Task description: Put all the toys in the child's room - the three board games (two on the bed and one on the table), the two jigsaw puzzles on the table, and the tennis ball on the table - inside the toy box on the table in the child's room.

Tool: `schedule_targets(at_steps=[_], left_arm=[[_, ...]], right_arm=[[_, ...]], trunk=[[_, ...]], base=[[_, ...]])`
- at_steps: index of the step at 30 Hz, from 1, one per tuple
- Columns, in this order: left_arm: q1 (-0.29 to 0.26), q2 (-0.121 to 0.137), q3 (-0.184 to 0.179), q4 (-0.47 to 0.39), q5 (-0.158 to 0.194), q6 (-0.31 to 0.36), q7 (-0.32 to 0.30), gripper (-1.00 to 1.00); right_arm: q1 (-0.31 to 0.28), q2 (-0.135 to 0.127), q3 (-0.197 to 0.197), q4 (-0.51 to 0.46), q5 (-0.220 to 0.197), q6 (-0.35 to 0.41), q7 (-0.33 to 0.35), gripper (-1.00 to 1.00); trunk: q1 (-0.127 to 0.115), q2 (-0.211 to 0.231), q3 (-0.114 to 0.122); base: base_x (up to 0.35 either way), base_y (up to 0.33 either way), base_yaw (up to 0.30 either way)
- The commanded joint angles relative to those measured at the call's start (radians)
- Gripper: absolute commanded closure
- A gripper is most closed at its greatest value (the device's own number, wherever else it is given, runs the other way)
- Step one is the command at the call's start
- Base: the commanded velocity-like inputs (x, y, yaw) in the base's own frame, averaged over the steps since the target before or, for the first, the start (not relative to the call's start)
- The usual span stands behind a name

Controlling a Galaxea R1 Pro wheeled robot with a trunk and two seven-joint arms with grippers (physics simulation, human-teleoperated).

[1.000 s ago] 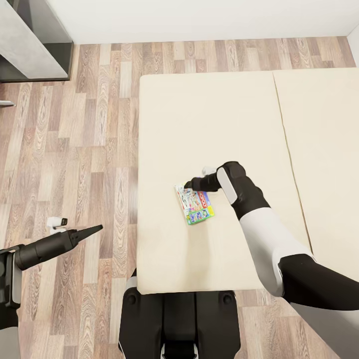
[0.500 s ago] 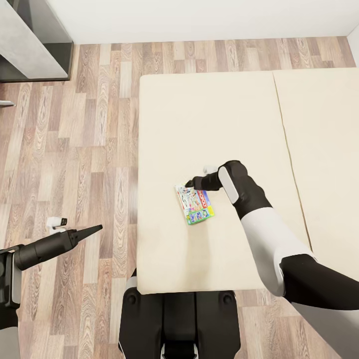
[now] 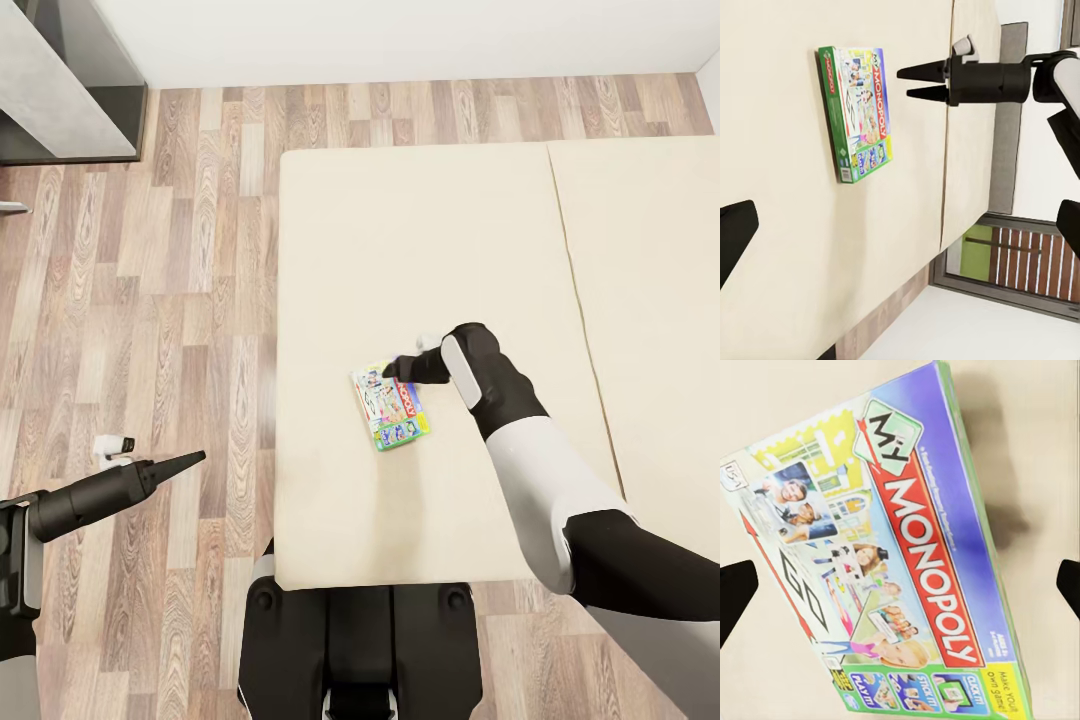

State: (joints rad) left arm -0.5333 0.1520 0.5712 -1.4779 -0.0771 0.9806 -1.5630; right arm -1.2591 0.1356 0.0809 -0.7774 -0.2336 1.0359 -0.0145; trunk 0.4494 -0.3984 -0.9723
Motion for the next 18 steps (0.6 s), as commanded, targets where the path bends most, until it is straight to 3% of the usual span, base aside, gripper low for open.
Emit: schedule_targets(at_steps=[1, 18], left_arm=[[-0.001, 0.0, 0.001, -0.001, -0.008, 0.01, -0.008, -1.0], [-0.001, 0.0, 0.001, -0.001, -0.007, 0.01, -0.008, -1.0]], right_arm=[[0.0, 0.0, 0.001, 0.0, -0.003, 0.003, -0.006, -1.0], [0.0, 0.007, 0.006, 0.009, 0.001, -0.035, -0.018, -1.0]], trunk=[[0.001, -0.002, -0.001], [0.001, -0.002, -0.001]], base=[[0.0, 0.0, 0.0], [0.0, 0.0, 0.0]])
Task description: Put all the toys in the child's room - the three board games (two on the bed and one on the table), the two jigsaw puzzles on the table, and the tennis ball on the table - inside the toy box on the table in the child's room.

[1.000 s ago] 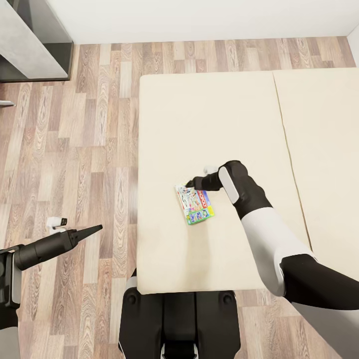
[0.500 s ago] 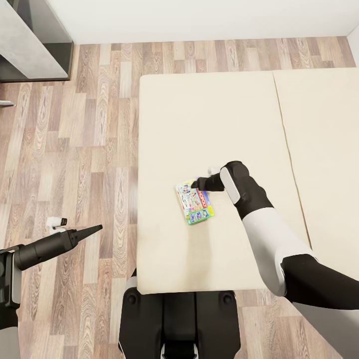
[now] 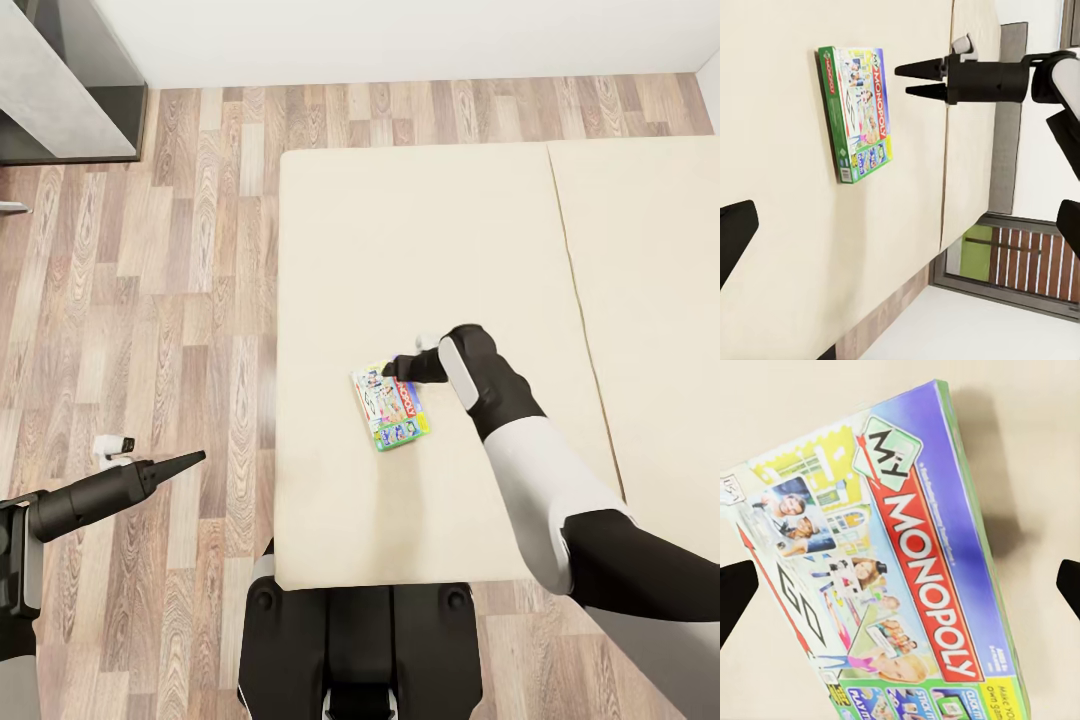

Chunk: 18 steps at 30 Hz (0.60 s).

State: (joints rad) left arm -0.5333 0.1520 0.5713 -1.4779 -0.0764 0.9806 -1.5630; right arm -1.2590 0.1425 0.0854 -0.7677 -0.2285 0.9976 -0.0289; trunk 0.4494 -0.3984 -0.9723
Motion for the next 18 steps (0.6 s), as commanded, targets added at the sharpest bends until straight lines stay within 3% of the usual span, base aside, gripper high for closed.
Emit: schedule_targets(at_steps=[1, 18], left_arm=[[-0.001, 0.0, 0.001, -0.001, -0.008, 0.01, -0.008, -1.0], [-0.001, 0.0, 0.001, -0.001, -0.009, 0.01, -0.008, -1.0]], right_arm=[[0.0, 0.001, 0.002, 0.007, -0.004, -0.009, -0.003, -1.0], [0.0, 0.005, 0.004, 0.124, -0.003, -0.114, -0.003, -1.0]], trunk=[[0.001, -0.002, -0.001], [0.001, -0.002, -0.001]], base=[[0.0, 0.0, 0.0], [0.0, 0.0, 0.0]])
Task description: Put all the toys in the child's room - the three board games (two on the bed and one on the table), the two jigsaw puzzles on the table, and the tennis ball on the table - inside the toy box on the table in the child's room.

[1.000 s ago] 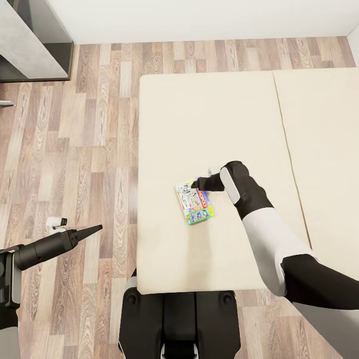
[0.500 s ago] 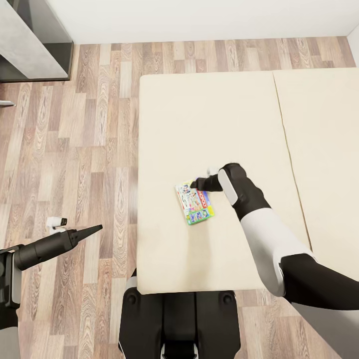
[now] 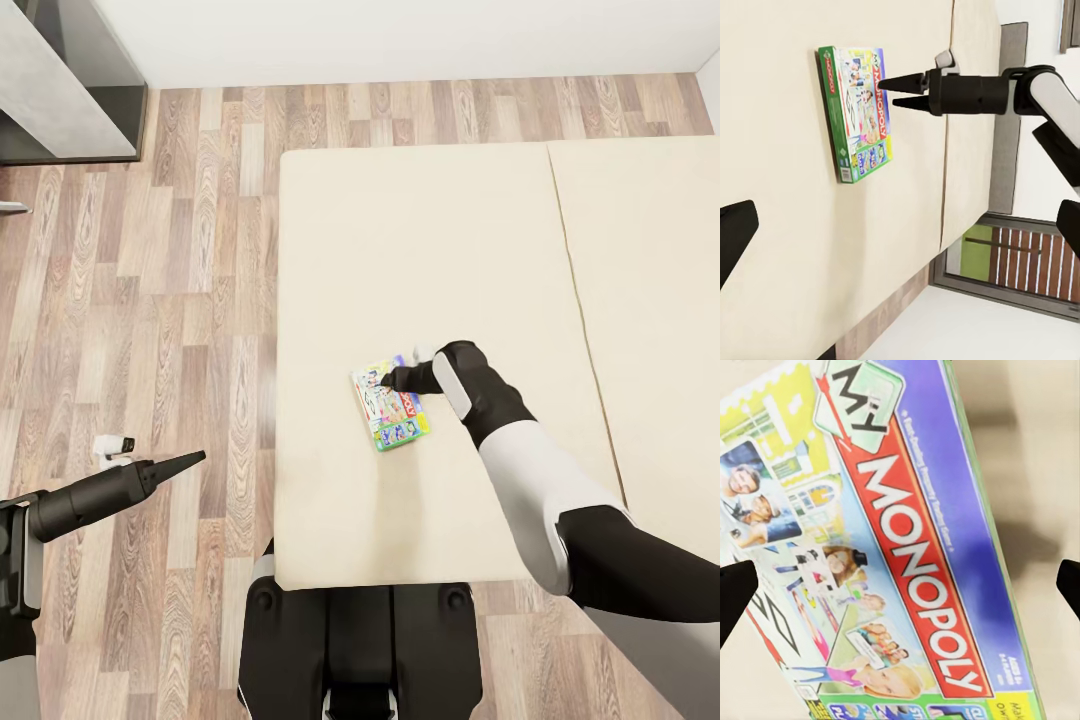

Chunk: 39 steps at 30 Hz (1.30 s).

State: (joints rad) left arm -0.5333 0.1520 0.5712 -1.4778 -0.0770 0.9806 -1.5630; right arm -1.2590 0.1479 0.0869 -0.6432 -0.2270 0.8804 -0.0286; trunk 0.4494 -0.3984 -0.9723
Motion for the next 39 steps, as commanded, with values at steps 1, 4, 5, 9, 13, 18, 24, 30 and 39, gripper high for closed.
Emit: schedule_targets(at_steps=[1, 4, 5, 9, 13, 18, 24, 30, 39], left_arm=[[-0.001, 0.0, 0.001, -0.001, -0.008, 0.01, -0.008, -1.0], [-0.001, 0.0, 0.001, 0.0, -0.008, 0.01, -0.008, -1.0], [-0.001, 0.0, 0.001, 0.0, -0.008, 0.01, -0.008, -1.0], [-0.001, 0.0, 0.001, -0.001, -0.007, 0.01, -0.008, -1.0], [-0.001, 0.0, 0.001, -0.001, -0.008, 0.01, -0.008, -1.0], [-0.001, 0.0, 0.001, -0.001, -0.008, 0.01, -0.008, -1.0], [-0.001, 0.0, 0.001, -0.001, -0.007, 0.01, -0.008, -1.0], [-0.001, 0.001, 0.001, -0.001, -0.007, 0.01, -0.008, -1.0], [-0.001, 0.003, 0.001, -0.001, -0.007, 0.01, -0.008, -1.0]], right_arm=[[0.0, -0.001, 0.003, 0.0, -0.005, 0.001, -0.003, -1.0], [0.0, -0.002, 0.003, 0.003, -0.005, -0.012, -0.003, -1.0], [0.0, -0.002, 0.003, 0.004, -0.005, -0.015, -0.002, -1.0], [0.0, 0.0, 0.002, 0.005, -0.005, -0.023, -0.002, -1.0], [0.0, 0.002, 0.002, 0.005, -0.005, -0.029, -0.002, -1.0], [0.0, 0.005, 0.002, 0.005, -0.006, -0.046, -0.002, -1.0], [0.0, 0.007, 0.003, 0.005, -0.007, -0.056, -0.002, -1.0], [0.0, 0.007, 0.019, 0.018, -0.008, -0.064, -0.002, -1.0], [0.0, 0.007, 0.049, 0.082, -0.009, -0.119, 0.0, -1.0]], trunk=[[0.001, -0.002, -0.001], [0.001, -0.002, -0.001], [0.001, -0.002, -0.001], [0.001, -0.002, -0.001], [0.001, -0.002, -0.001], [0.001, -0.002, -0.001], [0.001, -0.002, -0.001], [0.001, -0.002, -0.001], [0.001, -0.002, -0.001]], base=[[0.0, 0.0, 0.0], [0.0, 0.0, 0.0], [0.0, 0.0, 0.0], [0.0, 0.0, 0.0], [0.0, 0.0, 0.0], [0.0, 0.0, 0.0], [0.0, 0.0, 0.0], [0.0, 0.0, 0.0], [0.0, 0.0, 0.0]])
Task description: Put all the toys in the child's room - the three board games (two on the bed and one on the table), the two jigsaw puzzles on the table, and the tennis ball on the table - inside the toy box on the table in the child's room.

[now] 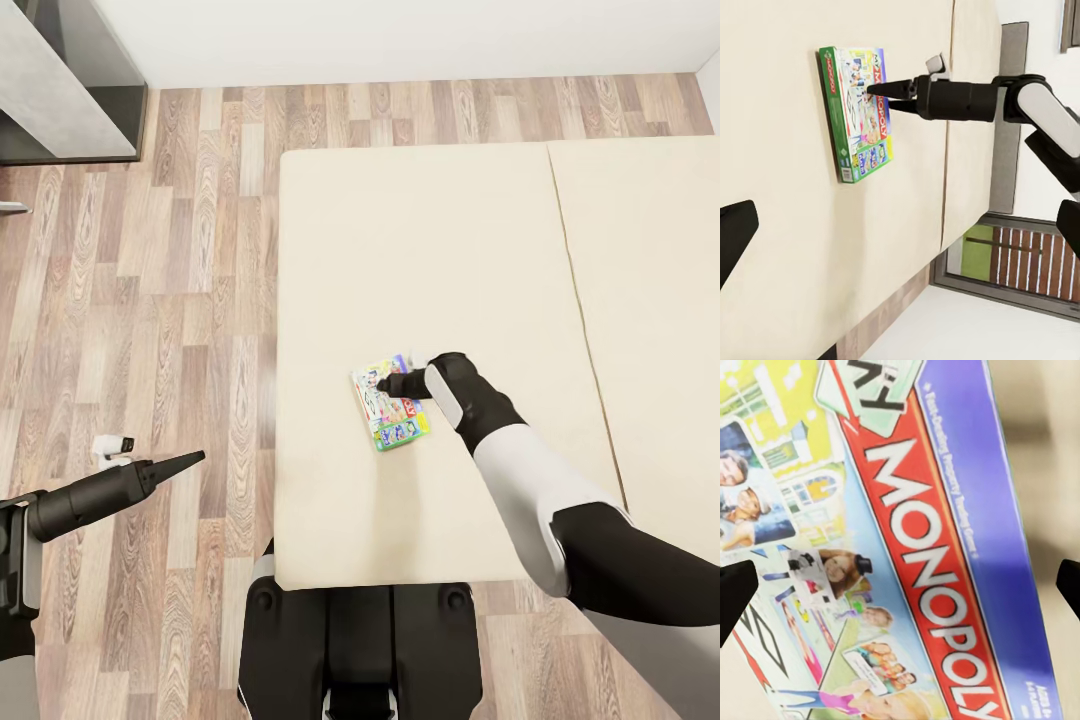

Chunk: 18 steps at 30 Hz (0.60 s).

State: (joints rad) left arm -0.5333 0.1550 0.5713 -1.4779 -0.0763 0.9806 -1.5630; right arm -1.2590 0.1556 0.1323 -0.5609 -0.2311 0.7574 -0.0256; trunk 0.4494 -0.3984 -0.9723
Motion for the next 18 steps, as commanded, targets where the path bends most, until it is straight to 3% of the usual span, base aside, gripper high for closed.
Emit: schedule_targets(at_steps=[1, 18], left_arm=[[-0.001, 0.0, 0.001, -0.001, -0.008, 0.01, -0.008, -1.0], [-0.001, 0.0, 0.001, -0.001, -0.009, 0.01, -0.008, -1.0]], right_arm=[[0.0, -0.001, 0.004, 0.001, -0.005, 0.002, -0.003, -1.0], [0.0, 0.006, 0.006, 0.006, -0.01, -0.002, 0.009, -1.0]], trunk=[[0.001, -0.002, -0.001], [0.001, -0.002, -0.001]], base=[[0.0, 0.0, 0.0], [0.0, 0.0, 0.0]])
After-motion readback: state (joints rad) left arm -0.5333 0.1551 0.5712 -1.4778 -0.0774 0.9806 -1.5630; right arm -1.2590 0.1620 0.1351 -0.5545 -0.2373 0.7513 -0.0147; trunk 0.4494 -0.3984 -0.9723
